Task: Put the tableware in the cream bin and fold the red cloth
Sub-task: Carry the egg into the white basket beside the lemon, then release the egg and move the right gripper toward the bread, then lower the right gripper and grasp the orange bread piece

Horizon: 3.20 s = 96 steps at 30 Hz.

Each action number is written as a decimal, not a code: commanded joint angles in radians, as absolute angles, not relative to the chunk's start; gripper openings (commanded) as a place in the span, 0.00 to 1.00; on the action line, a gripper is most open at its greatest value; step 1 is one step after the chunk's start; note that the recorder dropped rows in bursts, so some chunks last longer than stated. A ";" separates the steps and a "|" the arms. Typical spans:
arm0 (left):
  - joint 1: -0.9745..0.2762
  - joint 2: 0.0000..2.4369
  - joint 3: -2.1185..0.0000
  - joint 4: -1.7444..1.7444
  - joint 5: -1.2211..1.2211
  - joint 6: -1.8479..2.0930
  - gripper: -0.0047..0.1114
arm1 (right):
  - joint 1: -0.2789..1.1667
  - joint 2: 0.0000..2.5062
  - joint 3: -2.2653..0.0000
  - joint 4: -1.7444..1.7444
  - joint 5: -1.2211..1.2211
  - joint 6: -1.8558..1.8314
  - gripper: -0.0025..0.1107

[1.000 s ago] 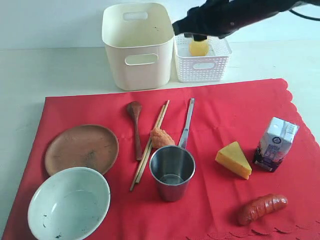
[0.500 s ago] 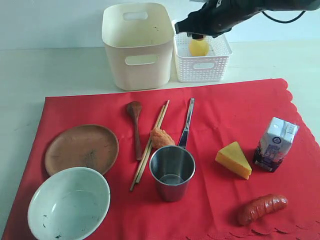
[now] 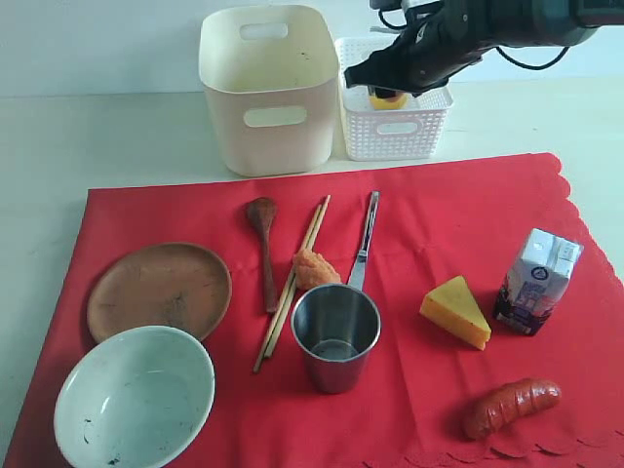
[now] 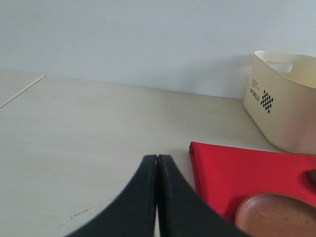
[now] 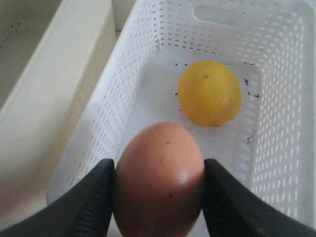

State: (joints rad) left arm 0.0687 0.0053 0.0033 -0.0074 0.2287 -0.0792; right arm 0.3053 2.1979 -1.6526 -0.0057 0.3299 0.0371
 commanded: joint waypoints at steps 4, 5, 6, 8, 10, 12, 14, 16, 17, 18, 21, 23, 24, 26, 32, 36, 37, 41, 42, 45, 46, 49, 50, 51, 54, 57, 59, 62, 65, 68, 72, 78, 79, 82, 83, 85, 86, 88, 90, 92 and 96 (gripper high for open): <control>0.069 0.000 0.000 -0.013 0.217 -0.079 0.05 | 0.303 2.197 -1.662 -0.026 0.318 0.039 0.29; 0.069 0.000 0.000 -0.013 0.217 -0.079 0.05 | 0.303 2.197 -1.662 -0.026 0.318 0.039 0.33; 0.069 0.000 0.000 -0.013 0.217 -0.079 0.05 | 0.303 2.197 -1.662 -0.026 0.318 0.039 0.37; 0.069 0.000 0.000 -0.013 0.217 -0.079 0.05 | 0.303 2.197 -1.662 -0.026 0.318 0.039 0.43; 0.069 0.000 0.000 -0.013 0.217 -0.079 0.05 | 0.303 2.197 -1.662 -0.026 0.318 0.039 0.49; 0.069 0.000 0.000 -0.013 0.217 -0.079 0.05 | 0.303 2.197 -1.662 -0.026 0.318 0.047 0.54; 0.069 0.000 0.000 -0.013 0.217 -0.079 0.05 | 0.303 2.197 -1.662 -0.026 0.320 0.055 0.61; 0.069 0.000 0.000 -0.013 0.217 -0.079 0.05 | 0.303 2.197 -1.662 -0.026 0.323 0.055 0.67; 0.069 0.000 0.000 -0.013 0.217 -0.079 0.05 | 0.303 2.197 -1.662 -0.026 0.329 0.055 0.68; 0.069 0.000 0.000 -0.013 0.217 -0.079 0.05 | 0.303 2.197 -1.662 -0.026 0.341 0.055 0.69; 0.069 0.000 0.000 -0.013 0.217 -0.079 0.05 | 0.303 2.188 -1.662 -0.026 0.378 0.053 0.69; 0.069 0.000 0.000 -0.013 0.217 -0.079 0.05 | 0.303 2.176 -1.662 -0.030 0.396 0.053 0.69; 0.069 0.000 0.000 -0.013 0.217 -0.079 0.05 | 0.303 2.164 -1.662 -0.037 0.401 0.053 0.69; 0.069 0.000 0.000 -0.013 0.217 -0.079 0.05 | 0.303 2.140 -1.662 -0.054 0.423 0.053 0.69; 0.069 0.000 0.000 -0.013 0.217 -0.079 0.05 | 0.303 2.011 -1.662 -0.071 0.480 0.051 0.69; 0.069 0.000 0.000 -0.013 0.217 -0.079 0.05 | 0.303 1.915 -1.662 -0.071 0.566 0.053 0.67; 0.069 0.000 0.000 -0.013 0.217 -0.079 0.05 | 0.303 1.894 -1.662 -0.071 0.602 0.053 0.62; 0.069 0.000 0.000 -0.013 0.217 -0.079 0.05 | 0.303 1.843 -1.662 0.020 0.733 0.039 0.35; 0.069 0.000 0.000 -0.013 0.217 -0.079 0.05 | 0.303 1.836 -1.662 0.042 0.750 0.023 0.31; 0.069 0.000 0.000 -0.013 0.217 -0.079 0.05 | 0.303 1.809 -1.635 0.123 0.765 -0.032 0.19; 0.069 0.000 0.000 -0.013 0.217 -0.079 0.05 | 0.303 1.797 -1.620 0.152 0.765 -0.057 0.16; 0.069 0.000 0.000 -0.013 0.217 -0.079 0.05 | 0.315 1.766 -1.570 0.202 0.765 -0.110 0.09; 0.069 0.000 0.000 -0.013 0.217 -0.079 0.05 | 0.327 1.757 -1.551 0.204 0.767 -0.125 0.07; 0.069 0.000 0.000 -0.013 0.217 -0.079 0.05 | 0.338 1.749 -1.537 0.206 0.767 -0.139 0.05; 0.069 0.000 0.000 -0.013 0.217 -0.079 0.05 | 0.389 1.735 -1.490 0.206 0.769 -0.138 0.02; 0.069 0.000 0.000 -0.013 0.217 -0.079 0.05 | 0.452 1.737 -1.464 0.204 0.769 -0.142 0.02; 0.069 0.000 0.000 -0.013 0.217 -0.079 0.05 | 0.496 1.746 -1.451 0.202 0.768 -0.169 0.02; 0.069 0.000 0.000 -0.013 0.217 -0.079 0.05 | 0.552 1.763 -1.436 0.199 0.768 -0.183 0.02; 0.069 0.000 0.000 -0.013 0.217 -0.079 0.05 | 0.591 1.790 -1.422 0.174 0.772 -0.183 0.02; 0.069 0.000 0.000 -0.013 0.217 -0.079 0.05 | 0.625 1.826 -1.420 0.122 0.791 -0.153 0.06; 0.069 0.000 0.000 -0.013 0.217 -0.079 0.05 | 0.664 1.874 -1.420 0.070 0.809 -0.096 0.17; 0.069 0.000 0.000 -0.013 0.217 -0.079 0.05 | 0.704 1.936 -1.420 0.067 0.814 -0.096 0.38; 0.069 0.000 0.000 -0.013 0.217 -0.079 0.05 | 0.704 1.942 -1.420 0.069 0.814 -0.096 0.41; 0.069 0.000 0.000 -0.013 0.217 -0.079 0.05 | 0.704 1.962 -1.420 0.065 0.817 -0.096 0.47; 0.069 0.000 0.000 -0.013 0.217 -0.079 0.05 | 0.704 1.970 -1.420 0.063 0.817 -0.096 0.48; 0.069 0.000 0.000 -0.013 0.217 -0.079 0.05 | 0.704 1.986 -1.420 0.063 0.817 -0.096 0.50; 0.069 0.000 0.000 -0.013 0.217 -0.079 0.05 | 0.704 1.992 -1.420 0.065 0.817 -0.096 0.50; 0.069 0.000 0.000 -0.013 0.217 -0.079 0.05 | 0.704 2.009 -1.420 0.067 0.817 -0.096 0.50; 0.069 0.000 0.000 -0.013 0.217 -0.079 0.05 | 0.704 2.027 -1.420 0.067 0.817 -0.096 0.50; 0.069 0.000 0.000 -0.013 0.217 -0.079 0.05 | 0.704 2.051 -1.420 0.060 0.814 -0.096 0.50; 0.069 0.000 0.000 -0.013 0.217 -0.079 0.05 | 0.704 2.098 -1.420 0.015 0.810 -0.043 0.50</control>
